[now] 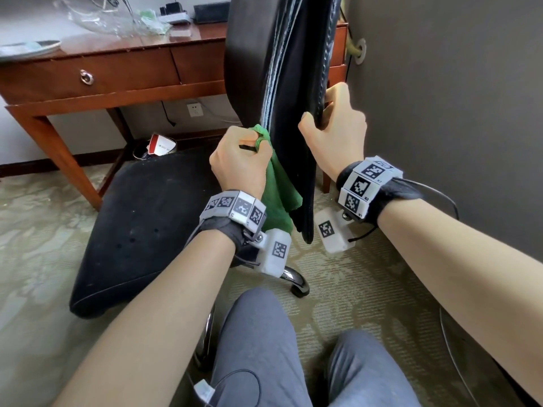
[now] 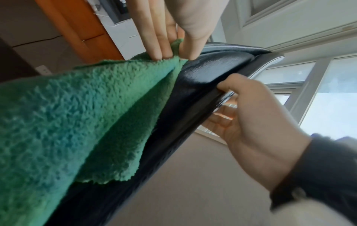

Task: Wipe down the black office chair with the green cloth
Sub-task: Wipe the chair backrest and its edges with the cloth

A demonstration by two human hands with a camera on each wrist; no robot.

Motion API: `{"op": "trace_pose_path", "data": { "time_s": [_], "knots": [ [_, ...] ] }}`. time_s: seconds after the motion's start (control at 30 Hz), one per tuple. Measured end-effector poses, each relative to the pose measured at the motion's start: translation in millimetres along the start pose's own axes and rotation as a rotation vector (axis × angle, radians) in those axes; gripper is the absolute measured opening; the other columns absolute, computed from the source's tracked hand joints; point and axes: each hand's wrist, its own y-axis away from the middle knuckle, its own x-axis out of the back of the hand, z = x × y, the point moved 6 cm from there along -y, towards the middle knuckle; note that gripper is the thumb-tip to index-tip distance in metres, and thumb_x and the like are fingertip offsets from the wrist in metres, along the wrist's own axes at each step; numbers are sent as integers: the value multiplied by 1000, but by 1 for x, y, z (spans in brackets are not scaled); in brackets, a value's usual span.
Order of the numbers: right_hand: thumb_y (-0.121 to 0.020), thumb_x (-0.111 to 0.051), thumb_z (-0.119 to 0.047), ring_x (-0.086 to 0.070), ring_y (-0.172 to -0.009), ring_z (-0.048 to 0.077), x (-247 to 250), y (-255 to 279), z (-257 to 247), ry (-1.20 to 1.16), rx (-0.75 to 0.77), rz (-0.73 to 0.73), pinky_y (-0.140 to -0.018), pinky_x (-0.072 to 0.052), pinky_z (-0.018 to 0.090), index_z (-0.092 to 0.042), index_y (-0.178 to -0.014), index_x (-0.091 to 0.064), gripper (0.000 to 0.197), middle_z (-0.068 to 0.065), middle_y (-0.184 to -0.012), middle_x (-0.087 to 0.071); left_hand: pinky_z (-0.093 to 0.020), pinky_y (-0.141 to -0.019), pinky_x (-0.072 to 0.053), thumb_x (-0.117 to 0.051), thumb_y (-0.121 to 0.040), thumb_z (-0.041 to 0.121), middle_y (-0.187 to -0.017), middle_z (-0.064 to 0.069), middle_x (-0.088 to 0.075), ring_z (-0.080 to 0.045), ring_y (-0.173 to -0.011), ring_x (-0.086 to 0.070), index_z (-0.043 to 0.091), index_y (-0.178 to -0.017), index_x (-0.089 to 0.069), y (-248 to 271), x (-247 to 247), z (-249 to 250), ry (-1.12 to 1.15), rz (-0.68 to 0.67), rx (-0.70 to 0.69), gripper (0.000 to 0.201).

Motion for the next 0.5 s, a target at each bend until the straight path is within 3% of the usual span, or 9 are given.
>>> {"op": "trace_pose_path", "data": {
  "time_s": [0.1, 0.27, 0.43, 0.5],
  "knots": [
    [-83, -57, -32, -60, -67, 21, -1, 0, -1, 8, -1, 5, -71, -53, 43, -18, -96, -43, 23, 1, -74, -63, -1, -71, -32, -73, -77, 25, -69, 19, -62, -1, -68, -60, 22, -81, -68, -22, 3, 18, -9, -28, -78, 7],
    [-83, -57, -32, -60, -66, 21, -1, 2, 0, 7, -5, 11, -70, -54, 44, -17, -98, -45, 24, 1, -73, -63, 3, -71, -31, -72, -78, 27, -71, 15, -66, -1, -65, -61, 22, -83, -68, -30, 4, 24, 2, -40, -127, 8],
    [-86, -58, -31, -55, -61, 7, 1, 4, 1, 13, 15, 0, -65, -48, 30, -19, -95, -42, 22, -10, -65, -55, 4, -76, -27, -70, -82, 28, -65, 0, -66, -7, -62, -60, 21, -81, -61, -5, -2, 3, 15, 6, -87, 12],
    [-86, -59, -31, -56, -62, 8, 2, 4, 0, 15, 20, -3, -66, -49, 31, -18, -96, -42, 23, -10, -66, -55, 6, -76, -25, -70, -84, 26, -63, -3, -64, -9, -61, -59, 24, -77, -56, 8, -4, -8, 17, -15, -58, 16]
  ]
}}
